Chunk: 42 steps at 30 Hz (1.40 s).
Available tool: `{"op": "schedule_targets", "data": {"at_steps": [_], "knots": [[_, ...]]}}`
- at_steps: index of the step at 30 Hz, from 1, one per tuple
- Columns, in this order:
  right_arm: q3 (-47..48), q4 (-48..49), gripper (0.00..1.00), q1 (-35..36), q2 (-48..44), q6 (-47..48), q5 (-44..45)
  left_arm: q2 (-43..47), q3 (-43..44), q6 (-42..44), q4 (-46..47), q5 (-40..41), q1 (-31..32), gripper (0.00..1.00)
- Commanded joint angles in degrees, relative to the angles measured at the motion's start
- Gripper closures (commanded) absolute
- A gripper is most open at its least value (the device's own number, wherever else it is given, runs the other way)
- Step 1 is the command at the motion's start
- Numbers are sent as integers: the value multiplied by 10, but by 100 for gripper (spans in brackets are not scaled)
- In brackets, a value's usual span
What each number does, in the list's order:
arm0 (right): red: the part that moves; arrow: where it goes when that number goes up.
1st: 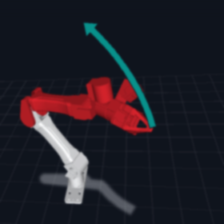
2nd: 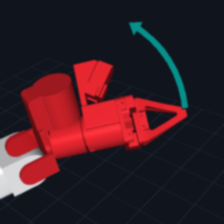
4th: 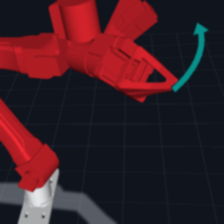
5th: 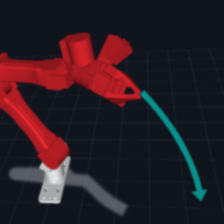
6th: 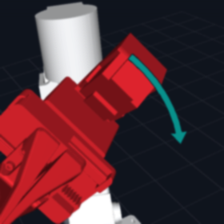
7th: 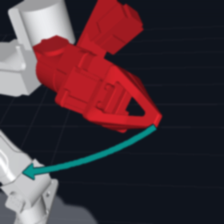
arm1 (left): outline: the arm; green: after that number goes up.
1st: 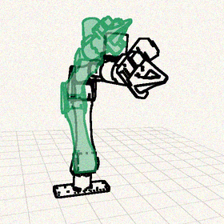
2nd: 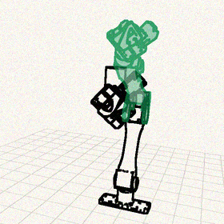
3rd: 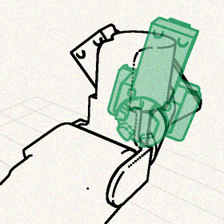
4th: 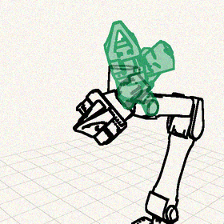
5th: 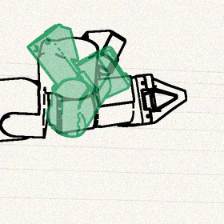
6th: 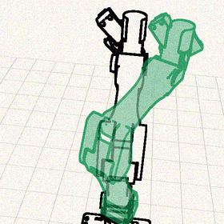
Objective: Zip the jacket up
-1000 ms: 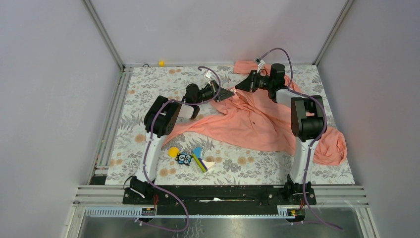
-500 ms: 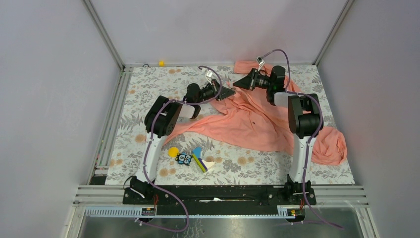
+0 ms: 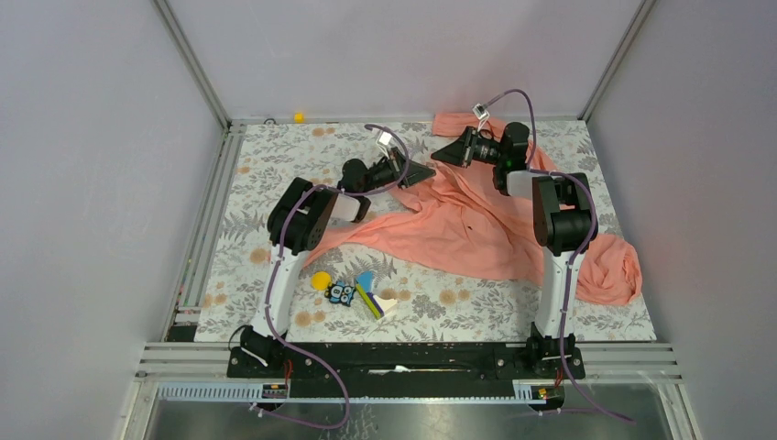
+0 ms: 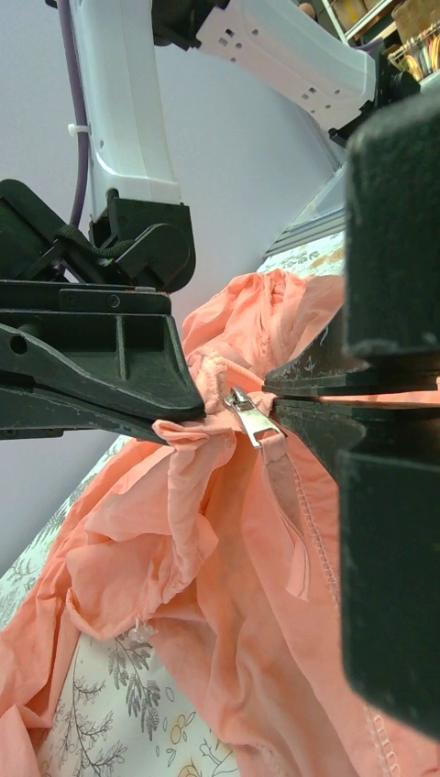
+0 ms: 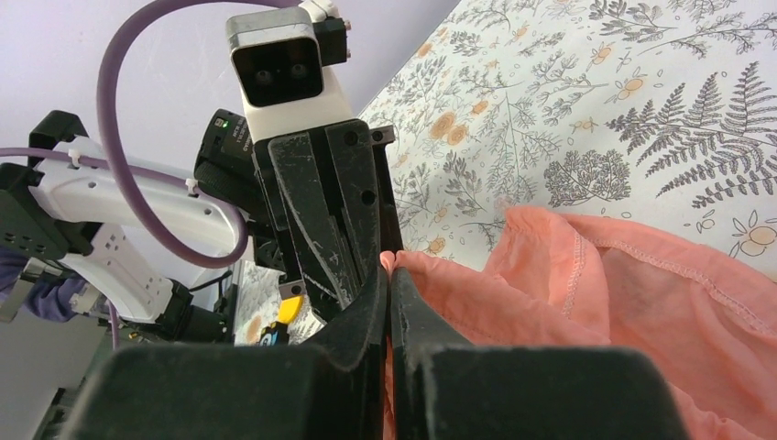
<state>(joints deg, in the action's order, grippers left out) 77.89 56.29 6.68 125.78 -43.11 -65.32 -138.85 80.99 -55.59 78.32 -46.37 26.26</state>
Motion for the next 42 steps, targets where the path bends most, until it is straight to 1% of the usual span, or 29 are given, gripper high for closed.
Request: {"op": "schedule_targets", "data": {"at_steps": [1,5,11,13,16,20,23,25,28,32,33,34,35,38,39,40,42], "knots": [[-6,80,100,2,-21,4,-12,10,-8,-30,73,-44,-1,100],[-2,131,100,3,-6,-43,-18,2,2,-38,76,-43,4,100],[-2,153,100,6,-1,-47,-30,-6,17,-51,85,-44,10,100],[-6,144,100,6,-4,-36,-32,-5,13,-52,89,-44,7,100],[-8,102,100,6,-14,0,-25,11,-4,-35,79,-40,3,100],[-9,68,100,6,-20,23,-17,37,-36,-3,49,-32,0,87],[-7,83,100,6,-17,13,-16,43,-53,-13,65,-25,-6,79],[-8,96,100,6,-14,5,-16,48,-66,-21,80,-18,-15,71],[-5,101,100,6,-11,-1,-17,59,-84,-27,91,-14,-28,56],[-5,100,100,6,-12,2,-18,98,-138,-14,103,7,-43,41],[-5,97,100,6,-13,5,-18,116,-149,-12,105,17,-46,35],[-4,93,100,6,-14,8,-18,128,-161,-6,108,26,-46,7],[-5,92,100,6,-15,9,-18,141,-172,1,106,36,-46,2],[-6,87,100,6,-17,14,-18,169,-181,14,85,69,-46,1],[-6,84,100,6,-18,16,-18,173,-176,21,77,74,-47,4],[-6,76,100,6,-18,21,-18,175,-162,28,58,73,-47,9],[-5,64,100,6,-21,29,-16,169,-104,49,-21,54,-47,26]]}}
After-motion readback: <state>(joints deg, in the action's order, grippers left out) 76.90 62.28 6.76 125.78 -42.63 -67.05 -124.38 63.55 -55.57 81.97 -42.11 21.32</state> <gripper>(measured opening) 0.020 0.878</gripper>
